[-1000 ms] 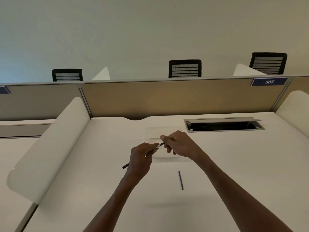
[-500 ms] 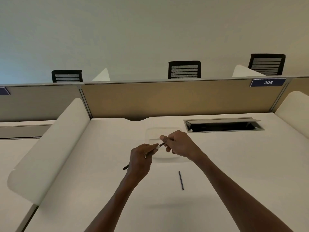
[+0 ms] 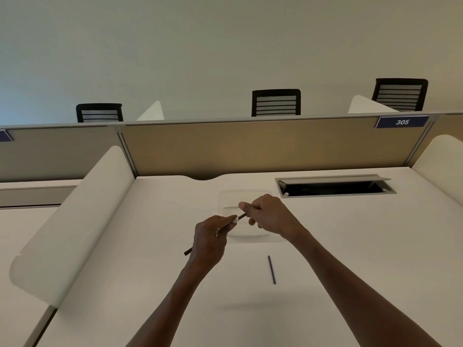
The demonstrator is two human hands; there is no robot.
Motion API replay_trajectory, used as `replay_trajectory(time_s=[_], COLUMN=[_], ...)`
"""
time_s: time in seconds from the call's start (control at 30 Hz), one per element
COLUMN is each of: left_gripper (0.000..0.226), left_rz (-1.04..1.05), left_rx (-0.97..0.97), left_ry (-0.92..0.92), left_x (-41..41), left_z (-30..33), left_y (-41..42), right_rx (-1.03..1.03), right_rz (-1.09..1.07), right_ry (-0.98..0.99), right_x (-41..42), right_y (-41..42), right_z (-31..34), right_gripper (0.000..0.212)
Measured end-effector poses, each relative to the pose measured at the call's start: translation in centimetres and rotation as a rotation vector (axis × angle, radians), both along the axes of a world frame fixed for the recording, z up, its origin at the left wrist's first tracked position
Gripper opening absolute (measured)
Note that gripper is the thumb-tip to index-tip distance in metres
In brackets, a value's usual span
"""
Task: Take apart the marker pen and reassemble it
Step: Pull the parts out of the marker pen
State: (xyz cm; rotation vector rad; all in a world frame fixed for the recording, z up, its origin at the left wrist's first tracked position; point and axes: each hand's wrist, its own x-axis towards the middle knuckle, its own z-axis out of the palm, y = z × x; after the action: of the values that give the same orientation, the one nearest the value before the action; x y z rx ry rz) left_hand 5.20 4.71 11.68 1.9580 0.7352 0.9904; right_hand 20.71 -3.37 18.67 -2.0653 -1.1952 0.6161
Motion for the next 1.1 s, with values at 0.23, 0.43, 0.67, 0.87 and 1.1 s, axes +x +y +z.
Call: replay_trajectory(time_s=[0.23, 0.43, 0.67, 0.87, 1.1], left_gripper=[0.02, 0.018, 0.018, 0.017, 0.017], left_rz=[-0.013, -0.003, -0.009, -0.007, -0.007], left_rx=[-0.019, -0.049, -0.04, -0.065, -0.07], left_ry=[0.028, -0.003, 0.031, 0.022, 0.039], left_x=[0.08, 0.32, 0.1, 0.21, 0.19], left_z=[-0.39, -0.37, -0.61, -0.47, -0.27], left_y=[0.04, 0.1, 0.18, -0.09, -0.16], right_rx=[0.095, 0.012, 0.031, 0.029, -0.034], right_rz=[0.095, 0.003, 0.065, 0.047, 0.018], right_ry=[-0.009, 0.078, -0.005, 0.117, -0.013], right_x=[0.34, 0.32, 0.22, 0.13, -0.05], right_y=[-0.22, 0.25, -0.04, -0.17, -0.17], right_z=[-0.62, -0.41, -0.74, -0.49, -0.23], right_gripper=[0.011, 0.041, 0.026, 0.026, 0.041])
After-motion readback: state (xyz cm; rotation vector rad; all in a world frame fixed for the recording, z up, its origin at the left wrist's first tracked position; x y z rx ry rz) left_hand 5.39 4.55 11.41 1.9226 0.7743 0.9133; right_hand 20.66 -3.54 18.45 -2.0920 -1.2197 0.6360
